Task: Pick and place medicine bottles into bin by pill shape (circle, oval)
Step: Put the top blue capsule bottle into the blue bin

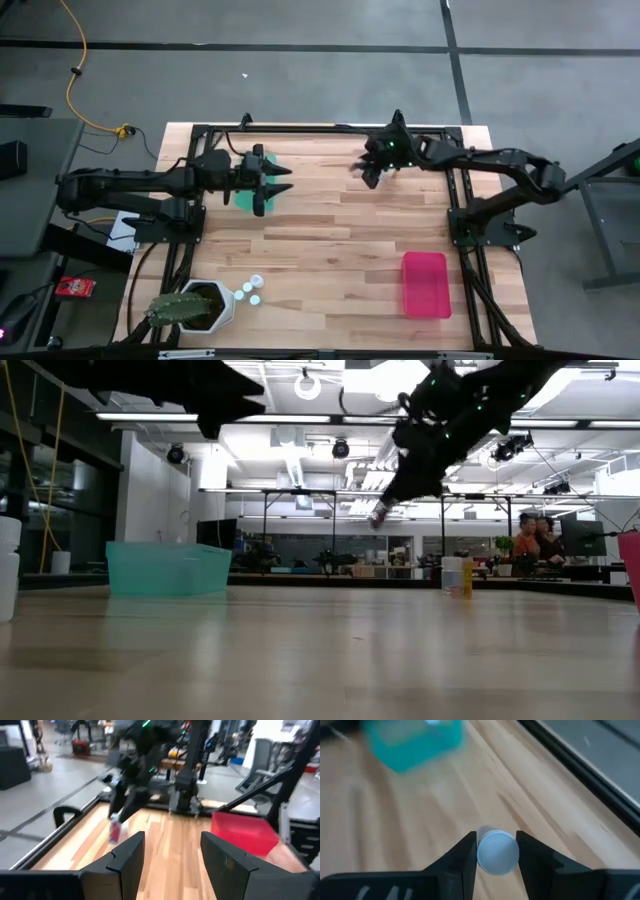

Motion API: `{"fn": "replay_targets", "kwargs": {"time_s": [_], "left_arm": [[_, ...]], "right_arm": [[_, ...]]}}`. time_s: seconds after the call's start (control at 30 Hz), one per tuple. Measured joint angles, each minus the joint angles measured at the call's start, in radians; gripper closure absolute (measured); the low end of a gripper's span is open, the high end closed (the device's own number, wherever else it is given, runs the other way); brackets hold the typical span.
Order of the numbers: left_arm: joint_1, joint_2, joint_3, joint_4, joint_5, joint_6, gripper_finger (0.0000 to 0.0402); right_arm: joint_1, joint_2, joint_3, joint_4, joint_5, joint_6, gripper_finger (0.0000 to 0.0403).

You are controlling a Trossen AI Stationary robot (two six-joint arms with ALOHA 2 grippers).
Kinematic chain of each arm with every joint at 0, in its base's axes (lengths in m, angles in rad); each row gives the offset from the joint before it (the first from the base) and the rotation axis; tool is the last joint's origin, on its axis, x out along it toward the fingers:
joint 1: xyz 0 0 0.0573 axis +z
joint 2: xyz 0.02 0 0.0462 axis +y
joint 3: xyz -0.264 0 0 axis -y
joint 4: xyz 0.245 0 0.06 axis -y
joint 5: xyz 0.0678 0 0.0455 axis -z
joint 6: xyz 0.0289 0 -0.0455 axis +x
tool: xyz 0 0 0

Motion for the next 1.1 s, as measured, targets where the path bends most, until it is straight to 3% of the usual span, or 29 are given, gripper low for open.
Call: {"fn": "replay_targets", "kwargs": {"time_s": [0.33,0.5,0.73,0.93,1.1], "left_arm": [[0.000,0.252,-0.037,0.250,-0.008,0.032,0.0221],[0.000,0.366,-0.036,0.375,0.005,0.030,0.0221],[-0.021,0.434,-0.036,0.487,0.016,0.027,0.0221],[-0.059,0.442,0.022,0.446,0.050,0.047,0.0221],[-0.075,0.442,0.072,0.388,-0.023,0.080,0.0221]], "right_arm": [[0.202,-0.007,-0.031,0.288,-0.014,-0.002,0.0292],[0.259,-0.006,-0.031,0.341,-0.007,-0.011,0.0293],[0.288,-0.006,-0.031,0.381,-0.006,-0.027,0.0293],[0.288,-0.006,-0.031,0.414,-0.005,-0.036,0.0293],[0.297,-0.006,-0.031,0.427,-0.023,-0.036,0.0293]]}}
